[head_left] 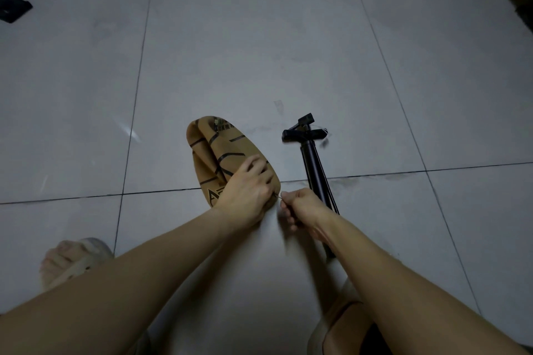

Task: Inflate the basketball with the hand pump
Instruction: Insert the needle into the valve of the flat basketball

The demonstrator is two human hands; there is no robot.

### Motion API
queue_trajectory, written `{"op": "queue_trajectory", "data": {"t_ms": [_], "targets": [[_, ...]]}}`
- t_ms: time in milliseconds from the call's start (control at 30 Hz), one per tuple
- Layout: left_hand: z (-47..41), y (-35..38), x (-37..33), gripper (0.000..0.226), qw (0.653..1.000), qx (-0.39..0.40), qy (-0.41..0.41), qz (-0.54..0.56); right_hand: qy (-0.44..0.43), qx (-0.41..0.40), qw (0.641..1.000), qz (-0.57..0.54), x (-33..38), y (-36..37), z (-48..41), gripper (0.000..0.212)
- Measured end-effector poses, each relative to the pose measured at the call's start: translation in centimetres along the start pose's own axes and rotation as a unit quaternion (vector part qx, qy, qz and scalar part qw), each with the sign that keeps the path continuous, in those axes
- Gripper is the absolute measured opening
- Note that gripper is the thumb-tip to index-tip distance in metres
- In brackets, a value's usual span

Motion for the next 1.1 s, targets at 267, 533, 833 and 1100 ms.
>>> {"op": "queue_trajectory", "data": {"t_ms": [267, 533, 833, 1100], "targets": [[0.1, 0.9, -0.3, 0.020, 1.000, 0.012, 0.003, -0.019, -0.014, -0.019, 0.999, 0.047, -0.1, -0.1, 0.2, 0.028], [0.2, 0.4, -0.4, 0.037, 1.000, -0.005, -0.004, -0.009, -0.059, -0.022, 0.995, 0.072, -0.5, -0.3, 0.0, 0.037], [-0.3, 0.0, -0.4, 0.041, 1.000, 0.028, -0.005, -0.008, 0.023, 0.025, 0.991, -0.130, -0.6, -0.1, -0.3, 0.033], [-0.6, -0.3, 0.3, 0.035, 1.000, -0.012, -0.001, 0.015, -0.222, -0.146, 0.936, 0.232, -0.7, -0.4, -1.0, 0.034]]}}
Point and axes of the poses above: each hand's wrist, its own z-axis away from the middle knuckle, its own y-axis out of the palm, x = y × z, the point moved 5 cm from there along -z, towards the middle knuckle, and after that the axes turned 12 degrees about x, right-handed, at the moved point
